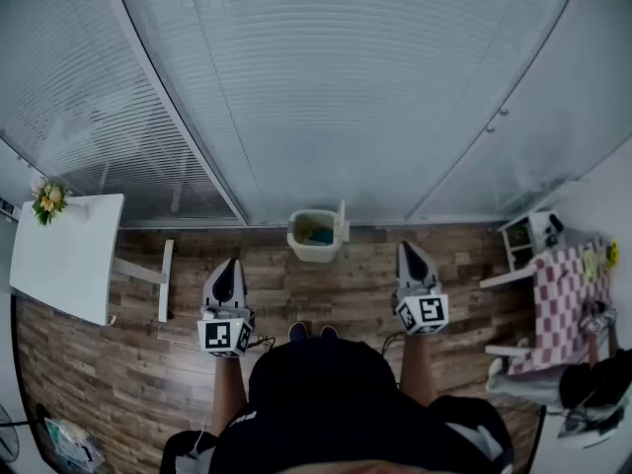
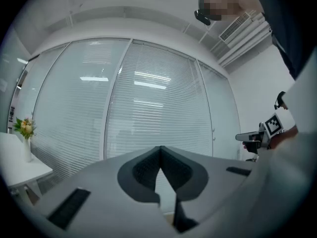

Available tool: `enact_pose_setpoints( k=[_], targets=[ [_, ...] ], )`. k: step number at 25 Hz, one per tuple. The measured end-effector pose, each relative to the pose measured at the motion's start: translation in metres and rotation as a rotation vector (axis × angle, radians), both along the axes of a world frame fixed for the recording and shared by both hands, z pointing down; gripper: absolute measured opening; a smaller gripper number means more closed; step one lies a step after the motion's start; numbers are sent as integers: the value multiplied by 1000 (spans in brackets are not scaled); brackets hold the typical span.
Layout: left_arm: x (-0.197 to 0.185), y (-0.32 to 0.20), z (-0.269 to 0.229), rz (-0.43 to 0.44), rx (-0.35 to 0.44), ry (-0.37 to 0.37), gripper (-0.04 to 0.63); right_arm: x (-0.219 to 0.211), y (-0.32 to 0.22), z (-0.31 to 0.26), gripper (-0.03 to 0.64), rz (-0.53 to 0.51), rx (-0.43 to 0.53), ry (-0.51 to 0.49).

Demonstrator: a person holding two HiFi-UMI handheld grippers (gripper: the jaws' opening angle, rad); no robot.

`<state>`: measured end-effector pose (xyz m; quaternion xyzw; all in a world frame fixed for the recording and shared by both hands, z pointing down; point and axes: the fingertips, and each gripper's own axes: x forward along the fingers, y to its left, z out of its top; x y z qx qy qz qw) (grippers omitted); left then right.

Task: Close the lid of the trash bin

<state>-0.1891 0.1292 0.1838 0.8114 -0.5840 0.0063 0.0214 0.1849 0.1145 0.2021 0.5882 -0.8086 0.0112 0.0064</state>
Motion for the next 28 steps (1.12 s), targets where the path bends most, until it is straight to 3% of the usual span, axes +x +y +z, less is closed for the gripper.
enact_pose_setpoints(
  k=[11, 28],
  targets=[
    [15, -3, -8, 27, -2, -61, 6, 13, 4, 13, 3, 2, 14, -9],
    [14, -13, 14, 62, -37, -8, 6, -4, 0, 12, 3, -10, -14, 7]
  ],
)
